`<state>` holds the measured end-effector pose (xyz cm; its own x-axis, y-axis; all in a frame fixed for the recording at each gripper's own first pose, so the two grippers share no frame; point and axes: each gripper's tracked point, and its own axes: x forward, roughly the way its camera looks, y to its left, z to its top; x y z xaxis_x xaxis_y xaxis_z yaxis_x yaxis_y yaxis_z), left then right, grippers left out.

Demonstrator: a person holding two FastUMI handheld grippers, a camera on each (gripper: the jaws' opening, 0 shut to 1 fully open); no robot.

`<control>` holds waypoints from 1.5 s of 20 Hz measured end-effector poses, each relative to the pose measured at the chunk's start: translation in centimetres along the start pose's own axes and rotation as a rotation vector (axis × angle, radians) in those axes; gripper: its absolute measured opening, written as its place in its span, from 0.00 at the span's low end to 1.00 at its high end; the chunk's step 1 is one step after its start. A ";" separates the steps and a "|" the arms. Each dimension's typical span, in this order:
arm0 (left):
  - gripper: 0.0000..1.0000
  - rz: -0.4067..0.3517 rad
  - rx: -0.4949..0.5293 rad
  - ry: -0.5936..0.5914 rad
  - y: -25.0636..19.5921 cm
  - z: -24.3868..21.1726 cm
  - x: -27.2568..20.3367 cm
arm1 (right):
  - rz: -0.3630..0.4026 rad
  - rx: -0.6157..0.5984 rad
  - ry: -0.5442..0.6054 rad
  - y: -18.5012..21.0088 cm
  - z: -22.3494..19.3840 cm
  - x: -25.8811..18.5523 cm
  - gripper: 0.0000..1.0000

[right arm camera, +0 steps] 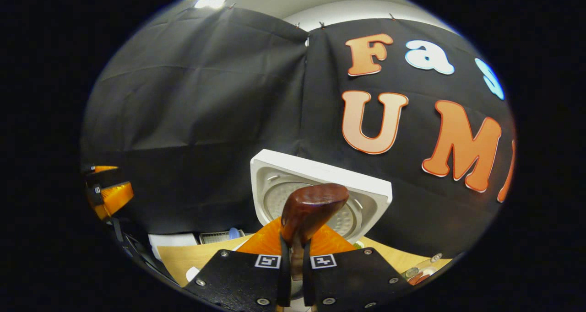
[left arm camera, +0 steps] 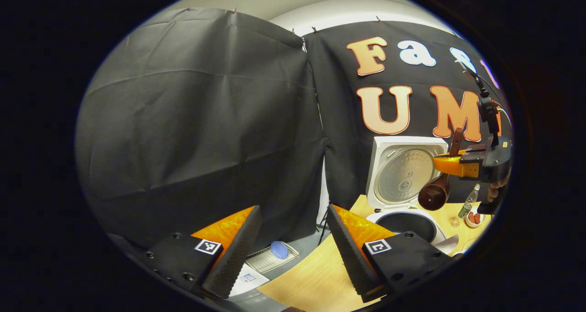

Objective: Close the left gripper, press the button to open the rice cooker; take a wooden spoon from the chopstick holder with the right hand, scoop a spoonful of rice and pour it into the rice cooker, then put the wooden spoon back into the chopstick holder.

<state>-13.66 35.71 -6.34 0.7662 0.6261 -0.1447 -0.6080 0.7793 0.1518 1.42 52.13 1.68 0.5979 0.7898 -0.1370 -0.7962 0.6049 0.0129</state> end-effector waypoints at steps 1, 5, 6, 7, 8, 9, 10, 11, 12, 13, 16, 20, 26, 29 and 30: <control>0.99 -0.006 0.001 -0.001 -0.5 0.1 -0.1 | -0.005 0.039 -0.001 -0.9 0.0 -0.7 0.10; 0.98 -0.060 0.002 -0.002 -3.9 0.3 -0.8 | -0.055 0.208 -0.007 -5.4 -0.1 -3.9 0.10; 0.98 -0.075 0.009 -0.009 -5.0 0.6 -1.0 | -0.070 0.249 -0.003 -6.7 -0.5 -4.8 0.10; 0.99 -0.096 0.015 -0.014 -6.2 0.9 -1.3 | -0.087 0.293 -0.001 -8.1 -0.9 -6.0 0.10; 0.98 -0.114 0.019 -0.020 -7.4 1.2 -1.6 | -0.104 0.334 0.002 -9.7 -1.4 -7.1 0.10; 0.98 -0.135 0.022 -0.024 -8.8 1.5 -1.7 | -0.126 0.373 0.001 -11.5 -2.1 -8.5 0.10; 0.98 -0.154 0.023 -0.027 -10.0 1.6 -2.0 | -0.153 0.408 0.000 -13.1 -2.6 -10.0 0.10; 0.98 -0.170 0.023 -0.026 -11.1 1.7 -2.2 | -0.186 0.436 0.000 -15.0 -3.5 -11.5 0.10; 0.99 -0.187 0.019 -0.022 -12.2 1.7 -2.5 | -0.224 0.458 0.006 -16.8 -4.5 -13.2 0.10; 0.98 -0.208 0.010 -0.011 -13.3 1.6 -2.8 | -0.266 0.477 0.016 -18.3 -5.1 -15.5 0.10; 0.98 -0.292 -0.029 0.014 -17.8 2.0 -4.3 | -0.375 0.515 0.039 -22.7 -8.6 -20.7 0.10; 0.99 -0.366 0.013 -0.001 -22.3 2.8 -5.9 | -0.504 0.570 0.075 -27.4 -13.8 -26.8 0.10; 0.99 -0.506 0.052 0.005 -30.4 1.9 -9.3 | -0.669 0.601 0.112 -32.7 -19.4 -35.5 0.10; 0.99 -0.548 0.068 -0.012 -32.5 3.9 -10.3 | -0.724 0.625 0.124 -34.4 -22.0 -38.1 0.10; 0.99 -0.554 0.075 -0.017 -33.0 4.0 -10.7 | -0.740 0.623 0.127 -34.9 -22.9 -38.7 0.10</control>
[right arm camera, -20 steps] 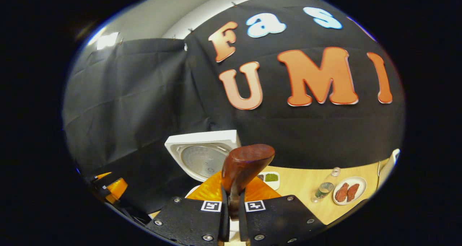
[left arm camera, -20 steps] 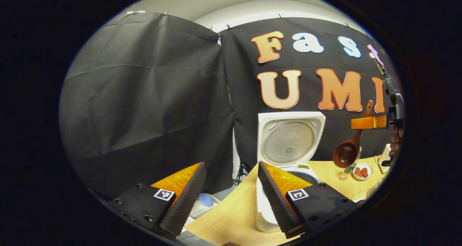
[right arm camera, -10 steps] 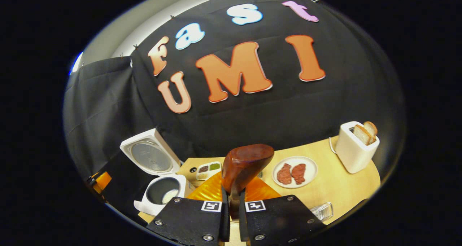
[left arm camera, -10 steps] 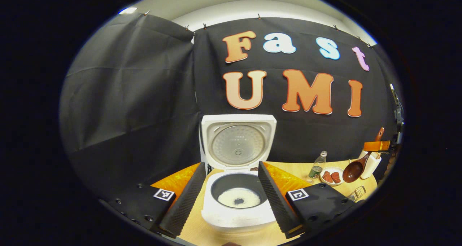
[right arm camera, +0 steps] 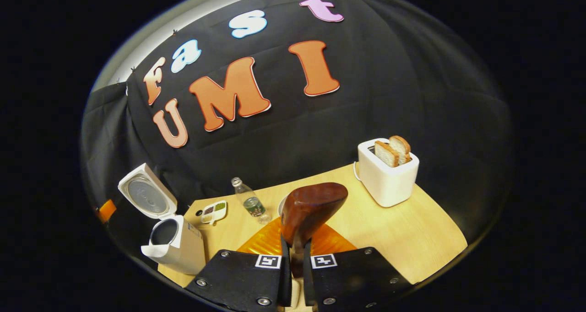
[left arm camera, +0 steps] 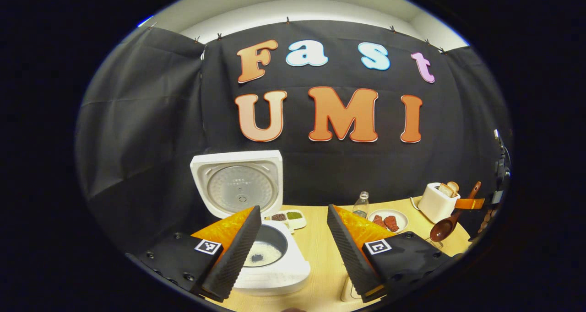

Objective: Close the left gripper, press the button to open the rice cooker; take a wooden spoon from the chopstick holder with the right hand, scoop a spoonful of rice and pour it into the rice cooker, then put the wooden spoon back into the chopstick holder.

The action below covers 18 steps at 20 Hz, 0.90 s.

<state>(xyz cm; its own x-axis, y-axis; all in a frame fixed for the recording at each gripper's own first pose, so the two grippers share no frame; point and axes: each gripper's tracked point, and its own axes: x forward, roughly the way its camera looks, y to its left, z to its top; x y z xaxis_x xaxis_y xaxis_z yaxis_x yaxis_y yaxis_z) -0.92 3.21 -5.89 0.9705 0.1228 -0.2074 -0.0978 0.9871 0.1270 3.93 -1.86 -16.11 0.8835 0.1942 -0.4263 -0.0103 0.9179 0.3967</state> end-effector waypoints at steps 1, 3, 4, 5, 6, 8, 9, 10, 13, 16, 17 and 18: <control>0.98 -0.002 0.008 -0.003 -0.4 0.2 -0.1 | -0.007 0.000 -0.003 -0.8 -0.4 0.1 0.10; 0.99 -0.001 0.022 -0.007 -1.1 0.4 -0.3 | -0.019 0.015 0.007 -2.0 -1.4 0.6 0.11; 0.98 0.003 0.028 -0.005 -1.1 0.4 -0.4 | -0.021 0.022 0.013 -2.7 -2.0 1.1 0.11; 0.98 0.010 0.033 -0.003 -1.2 0.3 -0.5 | -0.018 0.027 0.021 -3.0 -2.8 1.4 0.11; 0.99 0.022 0.034 0.000 -0.8 0.3 -0.6 | -0.017 0.034 0.028 -3.4 -3.6 1.9 0.11; 0.99 0.044 0.026 0.006 -0.4 0.3 -0.9 | -0.015 0.046 0.054 -4.0 -5.2 2.7 0.11; 0.99 0.057 0.024 0.006 0.0 0.3 -1.1 | -0.014 0.054 0.063 -4.3 -5.9 3.2 0.12; 1.00 0.070 0.028 0.007 0.3 0.3 -1.3 | -0.009 0.061 0.077 -4.7 -7.2 3.7 0.12; 0.99 0.098 0.031 0.011 0.9 0.0 -2.0 | -0.007 0.093 0.111 -5.5 -8.9 4.8 0.14; 0.99 0.118 0.015 0.015 1.4 -0.1 -2.4 | -0.018 0.131 0.172 -6.1 -11.0 5.5 0.17; 0.99 0.120 0.011 0.014 1.5 0.0 -2.4 | -0.012 0.142 0.189 -6.1 -11.4 5.5 0.18; 0.99 0.123 0.010 0.014 1.6 0.0 -2.5 | -0.018 0.143 0.201 -6.1 -11.7 5.6 0.19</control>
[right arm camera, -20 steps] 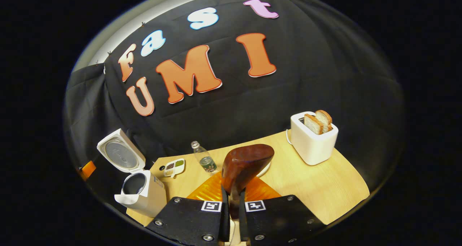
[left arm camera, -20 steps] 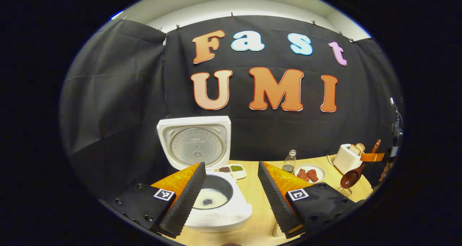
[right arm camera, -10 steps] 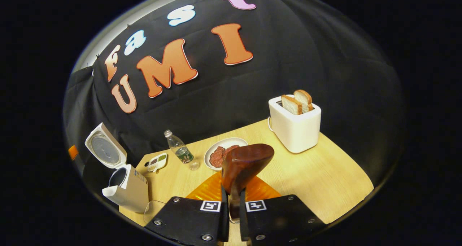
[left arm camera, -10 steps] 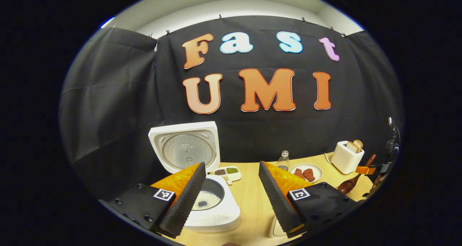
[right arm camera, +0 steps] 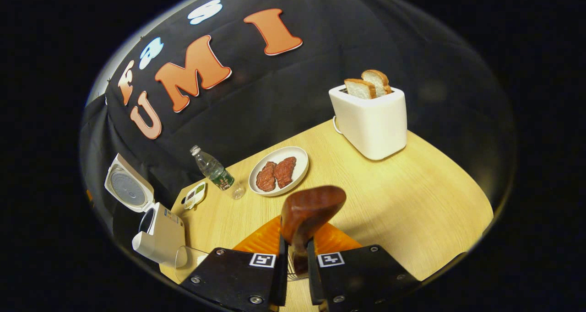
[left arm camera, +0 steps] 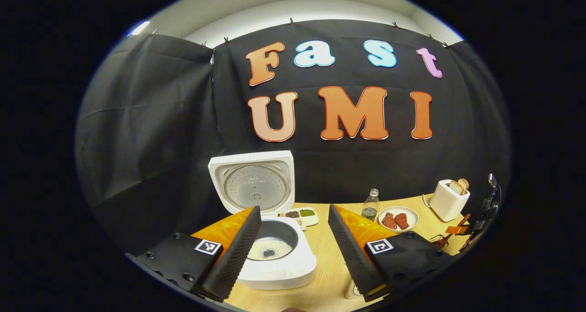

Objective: Close the left gripper, press the button to open the rice cooker; take a wooden spoon from the chopstick holder with the right hand, scoop a spoonful of rice and pour it into the rice cooker, then put the wooden spoon back into the chopstick holder.

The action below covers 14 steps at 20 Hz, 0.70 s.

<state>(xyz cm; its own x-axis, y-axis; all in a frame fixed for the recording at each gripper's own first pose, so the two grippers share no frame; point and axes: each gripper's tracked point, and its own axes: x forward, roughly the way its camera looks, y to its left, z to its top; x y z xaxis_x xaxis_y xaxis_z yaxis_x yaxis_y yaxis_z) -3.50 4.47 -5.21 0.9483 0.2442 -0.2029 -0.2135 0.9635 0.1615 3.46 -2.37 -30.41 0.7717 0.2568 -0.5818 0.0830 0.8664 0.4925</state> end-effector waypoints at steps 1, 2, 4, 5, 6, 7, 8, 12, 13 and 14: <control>0.99 -0.003 -0.002 -0.002 0.0 0.0 -0.1 | 0.003 -0.001 -0.006 0.1 0.1 0.1 0.21; 0.99 -0.006 -0.005 -0.006 -0.2 0.2 -0.1 | 0.004 0.003 -0.005 0.0 0.1 0.1 0.23; 0.98 -0.016 -0.009 -0.010 -0.5 0.3 -0.1 | -0.004 0.007 0.013 -0.2 0.0 -0.3 0.36; 1.00 -0.023 -0.010 -0.014 -0.6 0.4 0.0 | -0.018 -0.001 0.010 -0.5 0.2 -0.5 0.45; 1.00 -0.030 -0.010 -0.017 -1.5 -0.8 0.1 | -0.037 -0.015 -0.017 -0.9 0.9 -0.8 0.62; 0.99 -0.038 -0.013 -0.020 -1.6 -0.7 0.2 | -0.053 -0.034 -0.040 -1.0 1.8 -1.3 0.69; 0.99 -0.048 -0.019 -0.024 -1.8 -0.4 0.3 | -0.069 -0.053 -0.060 -1.2 2.5 -1.9 0.78; 1.00 -0.081 -0.035 -0.047 -2.1 0.8 0.9 | -0.140 -0.135 -0.159 -1.9 6.3 -4.9 0.93; 0.99 -0.087 -0.033 -0.052 -2.1 0.9 1.0 | -0.154 -0.154 -0.189 -1.7 7.5 -5.6 0.93; 0.99 -0.088 -0.031 -0.057 -2.0 1.1 1.2 | -0.163 -0.171 -0.217 -1.6 8.6 -6.5 0.93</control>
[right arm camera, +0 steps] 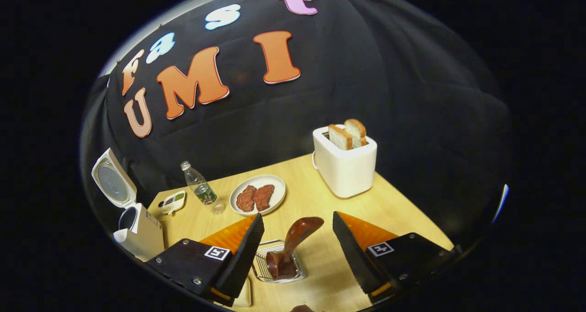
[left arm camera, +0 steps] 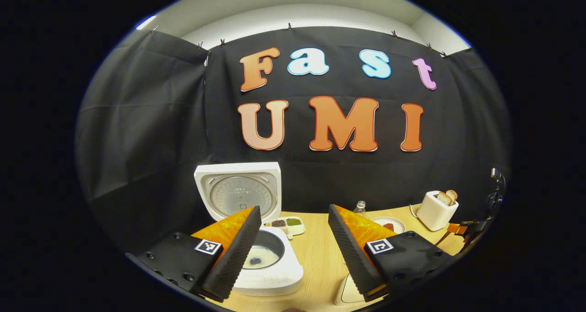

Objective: Close the left gripper, press the button to open the rice cooker; take a wooden spoon from the chopstick holder with the right hand, scoop a spoonful of rice and pour it into the rice cooker, then put the wooden spoon back into the chopstick holder.

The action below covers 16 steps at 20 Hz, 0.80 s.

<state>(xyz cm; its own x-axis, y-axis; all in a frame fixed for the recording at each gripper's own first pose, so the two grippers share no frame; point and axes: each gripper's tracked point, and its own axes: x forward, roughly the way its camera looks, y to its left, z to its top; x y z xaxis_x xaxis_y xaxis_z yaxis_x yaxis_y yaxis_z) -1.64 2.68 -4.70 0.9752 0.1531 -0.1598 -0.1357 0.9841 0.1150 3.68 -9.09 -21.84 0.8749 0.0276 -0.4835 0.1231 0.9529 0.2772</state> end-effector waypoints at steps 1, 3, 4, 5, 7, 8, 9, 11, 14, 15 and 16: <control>1.00 -0.003 -0.001 -0.006 0.2 0.3 0.3 | -0.006 -0.014 -0.022 0.1 1.1 -0.6 0.94; 0.99 0.010 -0.004 -0.021 1.4 1.3 1.1 | -0.006 -0.030 -0.066 0.4 3.3 -1.8 0.94; 0.99 0.020 -0.011 -0.029 2.2 1.9 1.7 | -0.006 -0.037 -0.087 0.8 4.3 -2.4 0.94; 0.99 0.032 -0.019 -0.037 3.1 2.5 2.3 | -0.006 -0.043 -0.110 1.2 5.2 -3.0 0.94; 0.99 0.055 -0.030 -0.052 5.1 4.0 3.9 | 0.005 -0.048 -0.155 2.0 6.8 -4.5 0.95; 0.99 0.066 -0.033 -0.055 6.1 4.4 4.7 | 0.010 -0.054 -0.173 2.4 7.5 -5.4 0.95; 0.99 0.077 -0.037 -0.056 7.1 4.9 5.7 | 0.012 -0.062 -0.192 2.8 8.2 -6.1 0.95; 0.99 0.120 -0.051 -0.047 10.5 7.2 7.7 | 0.016 -0.077 -0.227 3.8 9.4 -7.6 0.95; 0.99 0.158 -0.089 -0.065 13.8 9.0 10.9 | 0.019 -0.098 -0.268 4.9 10.5 -9.7 0.95; 0.99 0.158 -0.099 -0.081 14.5 9.4 12.2 | 0.013 -0.105 -0.278 5.1 10.8 -10.3 0.95; 0.98 0.165 -0.106 -0.083 15.1 9.4 13.7 | 0.011 -0.109 -0.285 5.2 10.8 -10.8 0.95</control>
<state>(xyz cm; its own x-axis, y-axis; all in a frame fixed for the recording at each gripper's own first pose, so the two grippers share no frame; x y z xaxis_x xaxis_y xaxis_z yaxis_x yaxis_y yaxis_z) 11.34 18.80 4.09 0.9488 0.3091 -0.0655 -0.3079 0.9510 0.0280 -0.09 -7.71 -6.20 0.9741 -0.0330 -0.2237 0.0752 0.9802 0.1831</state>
